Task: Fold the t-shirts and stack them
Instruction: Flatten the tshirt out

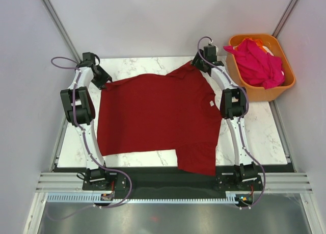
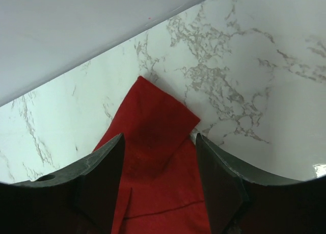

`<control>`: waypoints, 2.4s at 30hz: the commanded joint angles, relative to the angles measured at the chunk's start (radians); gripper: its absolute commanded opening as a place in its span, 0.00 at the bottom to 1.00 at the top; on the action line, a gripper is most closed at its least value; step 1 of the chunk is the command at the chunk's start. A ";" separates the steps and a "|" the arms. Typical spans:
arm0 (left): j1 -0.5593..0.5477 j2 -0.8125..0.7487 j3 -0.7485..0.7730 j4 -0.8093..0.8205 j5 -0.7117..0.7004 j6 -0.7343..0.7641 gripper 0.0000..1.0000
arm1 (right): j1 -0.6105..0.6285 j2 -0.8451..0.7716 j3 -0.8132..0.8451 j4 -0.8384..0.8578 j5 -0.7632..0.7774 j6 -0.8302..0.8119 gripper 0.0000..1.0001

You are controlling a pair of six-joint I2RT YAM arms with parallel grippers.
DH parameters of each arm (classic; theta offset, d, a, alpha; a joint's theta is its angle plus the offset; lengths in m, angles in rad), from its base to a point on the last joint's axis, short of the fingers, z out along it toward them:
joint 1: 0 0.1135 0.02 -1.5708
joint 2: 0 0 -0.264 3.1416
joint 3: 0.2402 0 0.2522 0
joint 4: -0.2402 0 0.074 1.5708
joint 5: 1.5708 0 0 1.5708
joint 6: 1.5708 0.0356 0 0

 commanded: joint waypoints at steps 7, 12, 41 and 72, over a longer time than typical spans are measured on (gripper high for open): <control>0.004 -0.001 0.048 0.011 0.011 -0.029 0.55 | 0.008 0.082 0.097 0.026 0.056 0.046 0.57; 0.004 -0.008 0.039 0.011 0.017 -0.031 0.55 | 0.016 0.119 0.123 0.074 0.050 0.097 0.43; 0.004 -0.027 -0.044 -0.003 -0.144 -0.055 0.46 | 0.018 -0.205 -0.130 0.332 -0.053 0.186 0.00; -0.020 -0.083 -0.070 0.006 -0.171 -0.094 0.56 | 0.021 -0.254 -0.272 0.330 -0.082 0.166 0.00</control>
